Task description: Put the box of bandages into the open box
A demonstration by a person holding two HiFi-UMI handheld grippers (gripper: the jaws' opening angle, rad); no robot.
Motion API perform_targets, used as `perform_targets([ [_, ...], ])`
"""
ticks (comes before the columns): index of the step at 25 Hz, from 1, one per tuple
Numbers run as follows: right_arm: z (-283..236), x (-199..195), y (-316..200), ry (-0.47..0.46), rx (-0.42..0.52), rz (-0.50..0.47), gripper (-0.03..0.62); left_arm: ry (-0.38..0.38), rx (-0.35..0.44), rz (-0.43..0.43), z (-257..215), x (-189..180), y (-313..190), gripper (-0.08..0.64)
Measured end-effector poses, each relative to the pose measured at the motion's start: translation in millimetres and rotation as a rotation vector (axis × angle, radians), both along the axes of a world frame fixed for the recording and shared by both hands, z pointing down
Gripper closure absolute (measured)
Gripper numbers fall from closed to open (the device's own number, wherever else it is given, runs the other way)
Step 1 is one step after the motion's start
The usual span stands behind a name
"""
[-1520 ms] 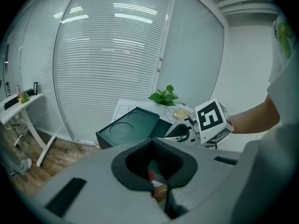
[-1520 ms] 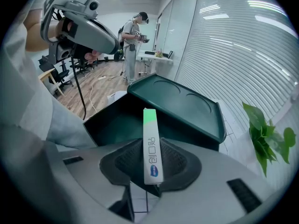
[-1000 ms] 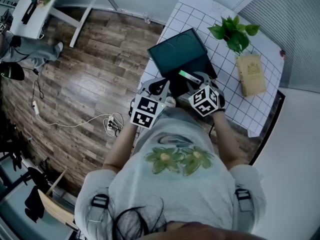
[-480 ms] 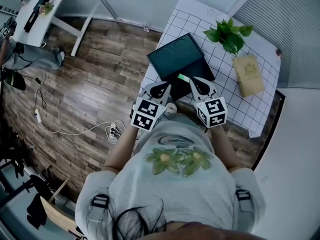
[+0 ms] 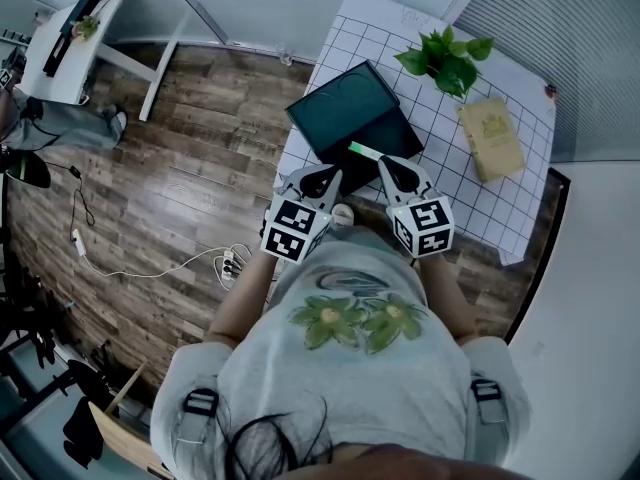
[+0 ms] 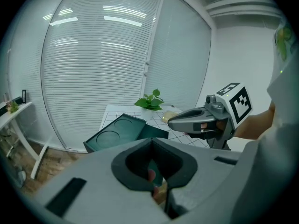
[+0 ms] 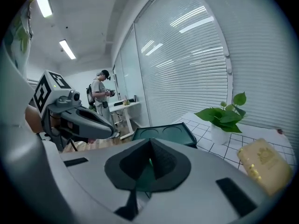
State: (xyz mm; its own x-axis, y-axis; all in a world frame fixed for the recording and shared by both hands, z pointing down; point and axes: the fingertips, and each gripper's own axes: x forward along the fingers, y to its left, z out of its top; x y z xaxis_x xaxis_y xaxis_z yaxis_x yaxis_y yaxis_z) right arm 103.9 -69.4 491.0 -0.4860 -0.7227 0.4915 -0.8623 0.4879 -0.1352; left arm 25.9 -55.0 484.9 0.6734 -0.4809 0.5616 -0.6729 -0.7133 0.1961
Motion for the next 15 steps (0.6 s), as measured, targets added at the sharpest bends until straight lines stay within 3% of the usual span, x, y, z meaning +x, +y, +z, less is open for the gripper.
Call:
perform_targets([
  [15,6,46,26,0.026,-0.031,0.098,0.584,-0.021,0.013,0.088,-1,40,20,0.552],
])
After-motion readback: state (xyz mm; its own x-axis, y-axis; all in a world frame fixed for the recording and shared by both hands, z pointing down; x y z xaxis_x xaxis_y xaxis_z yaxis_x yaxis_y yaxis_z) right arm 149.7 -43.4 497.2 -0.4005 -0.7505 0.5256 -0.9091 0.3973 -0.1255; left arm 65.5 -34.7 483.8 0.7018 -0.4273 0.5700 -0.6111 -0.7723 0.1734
